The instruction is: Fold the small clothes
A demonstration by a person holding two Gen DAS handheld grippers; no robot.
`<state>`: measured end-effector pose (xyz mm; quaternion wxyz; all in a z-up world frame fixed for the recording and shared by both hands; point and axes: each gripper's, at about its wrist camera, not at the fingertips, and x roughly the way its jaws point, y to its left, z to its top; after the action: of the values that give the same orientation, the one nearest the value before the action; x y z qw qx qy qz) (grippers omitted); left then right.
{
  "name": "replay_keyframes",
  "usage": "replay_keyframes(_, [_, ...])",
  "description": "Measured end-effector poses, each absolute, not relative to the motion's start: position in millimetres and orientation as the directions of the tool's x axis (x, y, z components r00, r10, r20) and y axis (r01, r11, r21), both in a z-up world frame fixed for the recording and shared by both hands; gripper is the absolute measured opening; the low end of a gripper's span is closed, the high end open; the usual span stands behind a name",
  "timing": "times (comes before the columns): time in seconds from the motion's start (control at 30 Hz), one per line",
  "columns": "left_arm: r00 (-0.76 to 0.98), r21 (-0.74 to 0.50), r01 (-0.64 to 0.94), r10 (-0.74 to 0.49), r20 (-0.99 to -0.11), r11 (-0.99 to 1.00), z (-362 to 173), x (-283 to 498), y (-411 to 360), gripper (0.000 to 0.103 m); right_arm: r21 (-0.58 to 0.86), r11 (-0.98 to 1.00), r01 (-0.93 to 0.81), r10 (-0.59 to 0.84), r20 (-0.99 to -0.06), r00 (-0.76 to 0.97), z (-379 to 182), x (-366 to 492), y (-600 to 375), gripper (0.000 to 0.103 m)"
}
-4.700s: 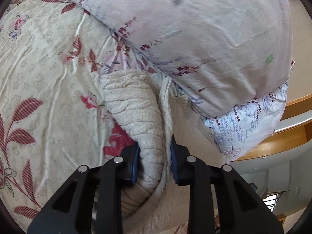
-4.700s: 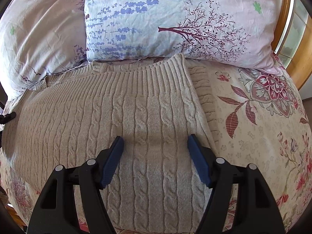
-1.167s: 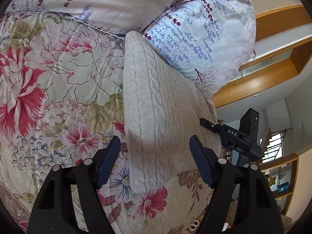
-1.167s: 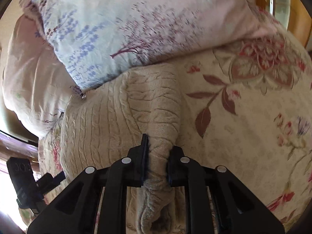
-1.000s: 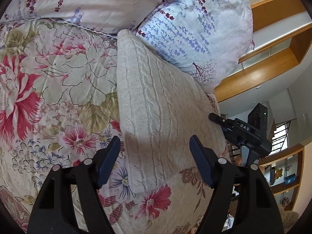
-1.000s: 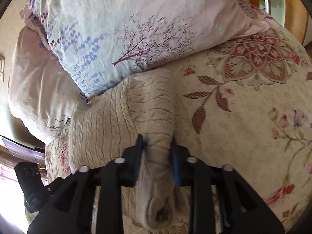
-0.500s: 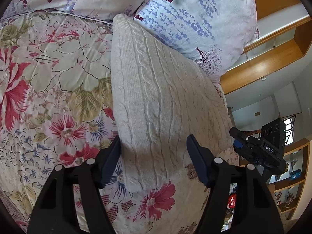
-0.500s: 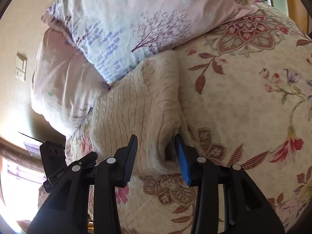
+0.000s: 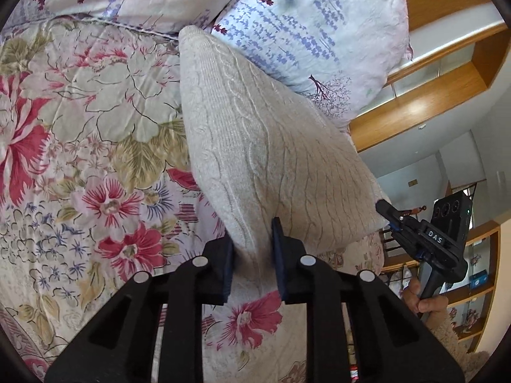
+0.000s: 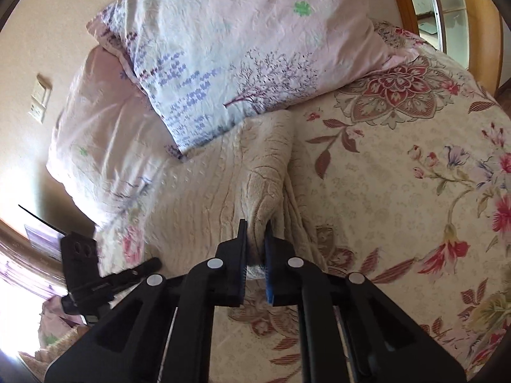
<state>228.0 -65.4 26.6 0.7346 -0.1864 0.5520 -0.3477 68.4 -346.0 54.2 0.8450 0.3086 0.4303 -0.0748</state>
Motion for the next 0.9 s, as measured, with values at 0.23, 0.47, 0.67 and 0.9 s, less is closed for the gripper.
replay_keyframes(0.23, [0.142, -0.606, 0.322, -0.67, -0.729, 0.727, 16, 219, -62, 0.021, 0.185, 0.905, 0.383, -0.03, -0.87, 0.492, 29, 76, -320, 0.009])
replay_keyframes(0.47, [0.15, -0.557, 0.342, -0.629, -0.763, 0.757, 15, 217, -69, 0.032, 0.203, 0.909, 0.364, -0.001, -0.873, 0.488, 25, 80, -326, 0.011])
replay_keyframes(0.67, [0.201, -0.613, 0.341, -0.692, -0.693, 0.713, 43, 229, -53, 0.077, 0.412, 0.815, 0.407, 0.127, -0.812, 0.569, 49, 72, -364, 0.061])
replay_keyframes(0.9, [0.163, -0.637, 0.247, -0.68, -0.715, 0.73, 48, 279, -59, 0.089, 0.663, 0.576, 0.478, 0.345, -0.728, 0.593, 44, 106, -414, 0.085])
